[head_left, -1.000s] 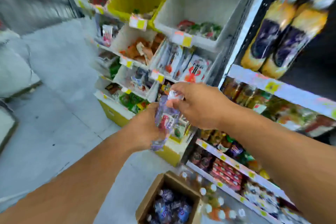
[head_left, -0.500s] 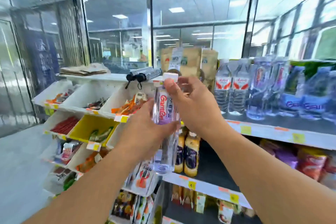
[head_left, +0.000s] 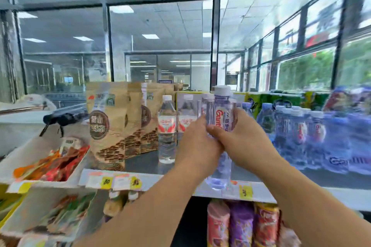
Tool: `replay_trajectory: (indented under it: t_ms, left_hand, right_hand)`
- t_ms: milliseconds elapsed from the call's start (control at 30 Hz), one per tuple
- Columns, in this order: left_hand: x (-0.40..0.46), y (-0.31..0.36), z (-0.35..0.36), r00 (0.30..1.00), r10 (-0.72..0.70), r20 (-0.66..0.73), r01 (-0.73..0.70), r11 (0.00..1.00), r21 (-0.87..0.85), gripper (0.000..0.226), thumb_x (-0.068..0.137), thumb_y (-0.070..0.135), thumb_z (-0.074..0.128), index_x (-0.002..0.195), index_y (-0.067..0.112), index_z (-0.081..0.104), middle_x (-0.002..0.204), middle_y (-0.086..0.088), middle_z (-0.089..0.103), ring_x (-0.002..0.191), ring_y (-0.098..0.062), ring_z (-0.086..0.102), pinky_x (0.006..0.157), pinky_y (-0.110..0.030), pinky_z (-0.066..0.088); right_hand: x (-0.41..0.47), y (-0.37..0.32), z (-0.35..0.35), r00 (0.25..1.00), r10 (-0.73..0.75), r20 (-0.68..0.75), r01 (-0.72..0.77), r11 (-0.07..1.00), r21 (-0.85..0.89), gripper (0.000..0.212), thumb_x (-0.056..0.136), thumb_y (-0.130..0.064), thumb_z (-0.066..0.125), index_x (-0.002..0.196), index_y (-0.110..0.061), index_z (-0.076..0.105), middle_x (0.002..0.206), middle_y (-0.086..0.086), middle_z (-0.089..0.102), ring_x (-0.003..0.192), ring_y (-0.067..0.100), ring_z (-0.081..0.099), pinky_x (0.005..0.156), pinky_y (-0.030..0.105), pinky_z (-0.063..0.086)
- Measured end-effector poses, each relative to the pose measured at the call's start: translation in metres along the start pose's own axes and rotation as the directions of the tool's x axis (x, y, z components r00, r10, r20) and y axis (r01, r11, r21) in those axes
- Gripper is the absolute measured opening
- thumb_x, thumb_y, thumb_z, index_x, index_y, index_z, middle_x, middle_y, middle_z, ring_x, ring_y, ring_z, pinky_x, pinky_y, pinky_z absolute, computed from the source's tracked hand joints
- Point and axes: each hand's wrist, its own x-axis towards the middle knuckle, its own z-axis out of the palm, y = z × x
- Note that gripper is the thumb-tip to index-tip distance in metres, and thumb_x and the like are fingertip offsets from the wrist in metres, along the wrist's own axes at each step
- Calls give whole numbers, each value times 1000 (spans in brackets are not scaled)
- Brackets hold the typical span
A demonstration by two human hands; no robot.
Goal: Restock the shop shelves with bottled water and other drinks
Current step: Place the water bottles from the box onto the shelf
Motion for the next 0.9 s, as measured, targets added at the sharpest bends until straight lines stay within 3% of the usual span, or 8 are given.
replay_trajectory:
  t_ms: [133, 200, 267, 433, 600, 767, 900]
  left_hand:
    - [20, -5, 45, 997, 9, 75, -12, 999, 50, 25, 83, 24, 59, 107, 30, 58, 116, 2, 66, 110, -23, 62, 89, -41, 52]
    - [26, -15, 57, 994, 15, 107, -28, 992, 120, 16, 87, 25, 62, 102, 30, 58, 112, 4, 67, 106, -23, 62, 88, -38, 51]
    - [28, -23, 62, 991, -27, 132, 6, 988, 154, 28, 90, 28, 61, 117, 35, 56, 121, 9, 63, 111, -21, 60, 92, -31, 46]
    - [45, -43, 64, 996, -31, 85, 3, 952, 305, 41, 92, 37, 59, 131, 32, 49, 128, 7, 59, 118, -22, 56, 100, -44, 43]
    - [59, -53, 69, 995, -7, 96, -19, 963, 270, 52, 93, 30, 59, 142, 25, 42, 136, 5, 51, 128, -19, 46, 106, -41, 40]
    - [62, -61, 75, 995, 19, 99, -48, 953, 300, 54, 95, 29, 57, 145, 24, 38, 141, 6, 48, 131, -17, 41, 110, -38, 37]
    - [60, -62, 74, 996, 36, 85, -59, 953, 296, 52, 95, 29, 57, 144, 25, 41, 139, 7, 49, 130, -16, 44, 107, -36, 38]
  right_hand:
    - [34, 45, -8, 997, 57, -55, -57, 998, 4, 40, 80, -50, 71, 109, -26, 58, 97, -7, 71, 93, 22, 67, 86, 42, 53]
    - [50, 59, -9, 995, 75, -66, -74, 997, 17, 38, 80, -52, 69, 104, -24, 58, 91, -4, 70, 88, 24, 68, 83, 43, 54]
    - [62, 69, -6, 995, 95, -37, -95, 995, -4, 35, 85, -49, 69, 108, -25, 55, 93, -3, 70, 87, 23, 67, 82, 44, 55]
    - [81, 81, 8, 991, 131, 4, -130, 989, -69, 42, 92, -47, 64, 117, -16, 48, 103, 7, 66, 90, 30, 63, 82, 47, 54]
    - [96, 82, 18, 988, 151, 29, -148, 985, -87, 59, 95, -48, 61, 134, -11, 40, 111, 13, 66, 97, 34, 62, 79, 46, 52]
    - [103, 81, 24, 987, 155, 41, -151, 985, -85, 49, 96, -45, 61, 129, -14, 42, 116, 11, 65, 101, 34, 62, 84, 49, 53]
    - [103, 80, 24, 985, 168, 51, -162, 982, -94, 56, 96, -44, 61, 137, -12, 38, 119, 13, 65, 104, 35, 62, 83, 45, 52]
